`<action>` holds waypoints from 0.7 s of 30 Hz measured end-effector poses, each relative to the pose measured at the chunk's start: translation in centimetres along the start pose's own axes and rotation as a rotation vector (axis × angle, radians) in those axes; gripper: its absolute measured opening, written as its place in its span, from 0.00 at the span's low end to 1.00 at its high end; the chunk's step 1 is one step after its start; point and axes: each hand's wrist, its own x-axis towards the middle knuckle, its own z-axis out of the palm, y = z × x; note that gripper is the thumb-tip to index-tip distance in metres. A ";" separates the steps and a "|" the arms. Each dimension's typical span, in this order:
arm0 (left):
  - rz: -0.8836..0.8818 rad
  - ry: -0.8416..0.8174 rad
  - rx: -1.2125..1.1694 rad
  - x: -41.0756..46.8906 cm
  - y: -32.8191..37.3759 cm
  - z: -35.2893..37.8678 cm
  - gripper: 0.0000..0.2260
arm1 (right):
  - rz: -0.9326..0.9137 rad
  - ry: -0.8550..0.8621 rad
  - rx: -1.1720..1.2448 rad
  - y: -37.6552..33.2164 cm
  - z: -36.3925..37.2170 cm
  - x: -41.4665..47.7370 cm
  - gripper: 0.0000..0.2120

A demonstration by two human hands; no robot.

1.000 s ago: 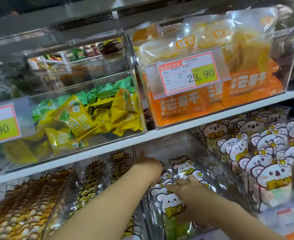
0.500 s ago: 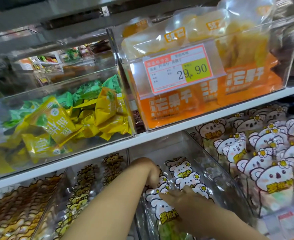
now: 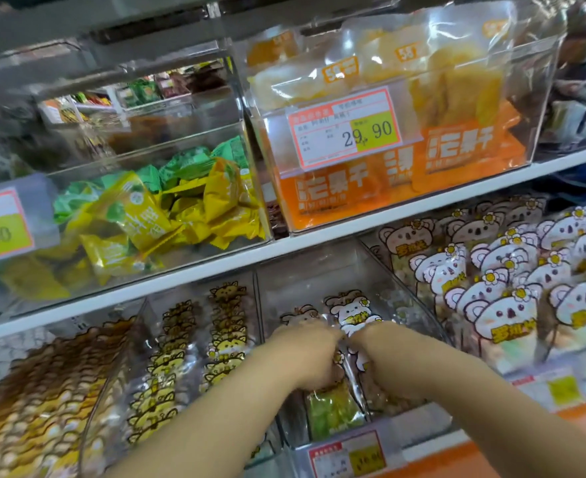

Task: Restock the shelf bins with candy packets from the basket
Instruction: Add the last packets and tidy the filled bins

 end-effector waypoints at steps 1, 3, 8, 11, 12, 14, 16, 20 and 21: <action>-0.016 -0.055 0.061 -0.3 0.6 0.7 0.32 | 0.005 -0.050 -0.031 -0.1 0.3 -0.1 0.19; -0.088 -0.151 0.171 -0.2 1.4 2.1 0.41 | 0.007 -0.129 -0.043 -0.4 1.3 -0.2 0.29; -0.176 -0.236 0.344 0.3 1.7 3.3 0.44 | 0.074 -0.274 -0.061 0.9 1.5 0.0 0.35; -0.173 -0.265 0.482 -0.1 1.7 3.7 0.44 | 0.108 -0.260 -0.078 0.7 1.0 -0.5 0.36; -0.173 -0.281 0.504 -0.1 1.8 3.6 0.44 | 0.101 -0.256 -0.079 0.5 1.0 -0.6 0.34; -0.163 -0.269 0.485 -0.5 1.9 3.0 0.44 | 0.080 -0.213 -0.078 0.4 0.8 -1.0 0.26; -0.131 -0.178 0.428 -1.2 1.8 2.2 0.44 | 0.063 -0.125 -0.092 0.3 0.0 -1.8 0.18; 0.098 0.032 0.313 -3.1 1.4 2.4 0.37 | 0.048 -0.015 -0.071 0.4 -1.8 -3.9 0.20; 0.163 0.025 0.273 -3.3 1.5 2.6 0.35 | 0.021 -0.024 -0.067 0.1 -1.9 -4.5 0.20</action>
